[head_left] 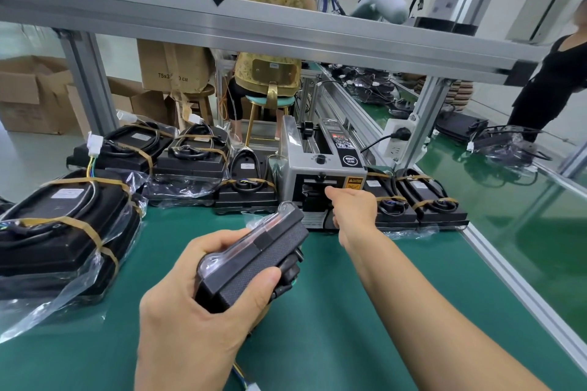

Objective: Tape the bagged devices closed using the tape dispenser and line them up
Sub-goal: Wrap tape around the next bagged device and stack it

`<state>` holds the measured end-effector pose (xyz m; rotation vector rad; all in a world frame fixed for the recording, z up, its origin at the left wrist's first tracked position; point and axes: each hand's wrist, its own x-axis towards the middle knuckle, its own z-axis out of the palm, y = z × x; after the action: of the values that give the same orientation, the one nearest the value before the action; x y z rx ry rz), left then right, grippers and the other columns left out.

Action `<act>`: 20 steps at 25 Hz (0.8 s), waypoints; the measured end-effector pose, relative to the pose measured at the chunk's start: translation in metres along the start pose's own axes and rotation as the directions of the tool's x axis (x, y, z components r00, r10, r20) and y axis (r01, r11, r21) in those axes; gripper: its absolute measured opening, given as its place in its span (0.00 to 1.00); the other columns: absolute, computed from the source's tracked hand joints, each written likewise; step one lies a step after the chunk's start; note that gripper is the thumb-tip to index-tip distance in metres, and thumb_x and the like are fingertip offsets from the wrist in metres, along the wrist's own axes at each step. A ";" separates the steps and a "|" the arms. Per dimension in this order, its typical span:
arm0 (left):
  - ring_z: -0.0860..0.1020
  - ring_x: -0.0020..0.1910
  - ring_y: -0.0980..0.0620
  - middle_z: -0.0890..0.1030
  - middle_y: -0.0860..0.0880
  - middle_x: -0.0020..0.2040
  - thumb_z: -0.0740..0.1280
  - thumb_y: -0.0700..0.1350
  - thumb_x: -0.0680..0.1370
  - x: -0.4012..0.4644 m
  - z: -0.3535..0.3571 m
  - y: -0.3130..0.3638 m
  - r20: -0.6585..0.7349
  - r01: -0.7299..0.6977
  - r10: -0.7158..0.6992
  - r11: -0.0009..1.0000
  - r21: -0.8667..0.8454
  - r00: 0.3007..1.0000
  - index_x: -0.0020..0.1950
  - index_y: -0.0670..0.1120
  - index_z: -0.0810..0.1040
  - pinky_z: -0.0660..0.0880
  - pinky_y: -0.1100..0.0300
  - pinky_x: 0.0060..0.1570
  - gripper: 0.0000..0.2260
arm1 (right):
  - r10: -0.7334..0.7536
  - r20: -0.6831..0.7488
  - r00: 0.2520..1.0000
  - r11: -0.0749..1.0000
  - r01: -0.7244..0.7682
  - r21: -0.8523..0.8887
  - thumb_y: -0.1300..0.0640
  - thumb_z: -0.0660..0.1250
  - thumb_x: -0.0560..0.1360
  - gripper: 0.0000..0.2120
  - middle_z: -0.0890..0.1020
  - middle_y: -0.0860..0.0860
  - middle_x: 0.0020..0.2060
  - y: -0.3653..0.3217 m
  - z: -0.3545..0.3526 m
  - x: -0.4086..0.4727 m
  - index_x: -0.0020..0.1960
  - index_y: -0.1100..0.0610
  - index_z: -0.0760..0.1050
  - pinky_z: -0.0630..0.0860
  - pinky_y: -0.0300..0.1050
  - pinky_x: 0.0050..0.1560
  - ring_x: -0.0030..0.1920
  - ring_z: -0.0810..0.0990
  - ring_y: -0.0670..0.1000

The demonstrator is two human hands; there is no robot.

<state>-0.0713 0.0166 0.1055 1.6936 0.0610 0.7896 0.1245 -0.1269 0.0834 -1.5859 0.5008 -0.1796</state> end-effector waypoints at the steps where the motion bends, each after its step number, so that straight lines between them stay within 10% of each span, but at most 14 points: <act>1: 0.79 0.35 0.65 0.82 0.64 0.38 0.76 0.49 0.57 0.000 0.000 0.000 0.000 -0.001 0.001 1.000 -0.004 1.000 0.47 0.61 0.79 0.70 0.80 0.36 0.20 | -0.003 0.002 1.000 1.000 0.003 -0.005 0.58 0.72 0.73 0.04 0.78 0.52 0.39 0.000 0.001 0.000 0.46 0.57 0.81 0.71 0.46 0.42 0.34 0.69 0.52; 12: 0.80 0.33 0.64 0.82 0.63 0.37 0.76 0.49 0.57 -0.001 0.002 0.001 0.015 0.024 -0.024 0.999 -0.028 1.000 0.45 0.61 0.80 0.71 0.79 0.33 0.18 | 0.069 -0.044 0.997 0.996 -0.066 0.062 0.60 0.74 0.70 0.10 0.77 0.51 0.33 -0.004 0.006 -0.003 0.34 0.54 0.76 0.72 0.44 0.40 0.31 0.71 0.51; 20: 0.80 0.33 0.64 0.82 0.63 0.36 0.83 0.48 0.52 -0.001 0.001 0.005 0.012 0.040 -0.040 0.998 -0.039 0.999 0.44 0.61 0.80 0.71 0.79 0.30 0.24 | 0.132 0.094 0.987 0.962 -0.150 0.229 0.61 0.67 0.74 0.13 0.64 0.48 0.26 -0.005 -0.005 -0.007 0.34 0.54 0.67 0.57 0.34 0.18 0.21 0.58 0.45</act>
<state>-0.0733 0.0142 0.1094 1.6542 0.0712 0.7471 0.1173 -0.1286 0.0905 -1.3148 0.5100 -0.0652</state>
